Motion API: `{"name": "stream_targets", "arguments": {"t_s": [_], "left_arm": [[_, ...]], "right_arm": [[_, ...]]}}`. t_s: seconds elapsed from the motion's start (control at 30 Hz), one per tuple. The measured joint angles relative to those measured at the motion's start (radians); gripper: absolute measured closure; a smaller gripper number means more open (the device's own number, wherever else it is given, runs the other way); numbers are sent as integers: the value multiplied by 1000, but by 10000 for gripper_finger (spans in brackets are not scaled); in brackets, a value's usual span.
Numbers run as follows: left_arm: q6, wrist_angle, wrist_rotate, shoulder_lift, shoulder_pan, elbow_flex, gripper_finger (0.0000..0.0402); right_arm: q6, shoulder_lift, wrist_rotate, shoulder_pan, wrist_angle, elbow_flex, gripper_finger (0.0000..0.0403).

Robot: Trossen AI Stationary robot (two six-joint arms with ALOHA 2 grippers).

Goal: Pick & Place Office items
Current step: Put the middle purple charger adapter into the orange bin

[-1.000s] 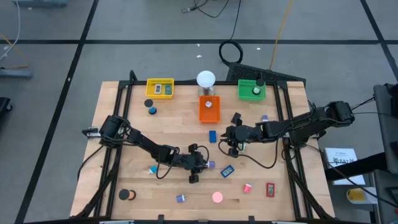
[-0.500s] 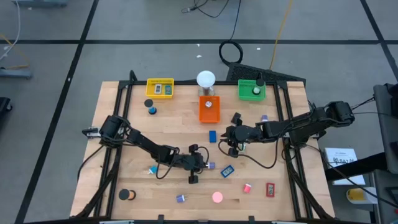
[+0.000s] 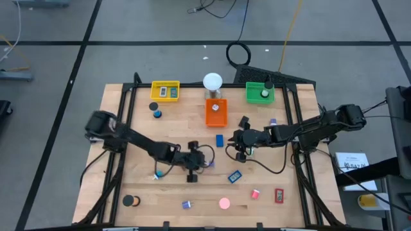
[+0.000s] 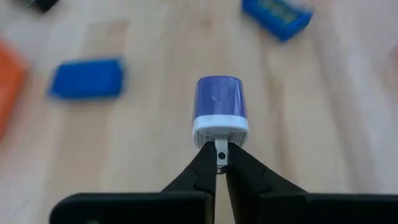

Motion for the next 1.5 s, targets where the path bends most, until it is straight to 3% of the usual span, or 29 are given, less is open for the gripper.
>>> {"name": "stream_targets", "arguments": {"t_s": [0.13, 0.27, 0.57, 0.9, 1.2, 1.5], "left_arm": [[2, -400, -1, -105, 51, 62, 392], [13, -774, -2, -101, 106, 184, 391], [81, -1259, -37, 34, 212, 367, 391], [177, -1304, -44, 189, 245, 367, 385], [184, -1276, -43, 203, 245, 367, 379], [174, -1272, -62, 203, 244, 367, 297]], "right_arm": [[0, 0, 0, 0, 0, 0, 330], [-8, 0, 0, 0, 6, 0, 330], [-30, 0, -2, 0, 15, 0, 330], [-52, 0, -3, 0, 15, 0, 330], [-52, 0, -3, 0, 15, 0, 330], [-52, 0, -3, 0, 15, 0, 330]]}}
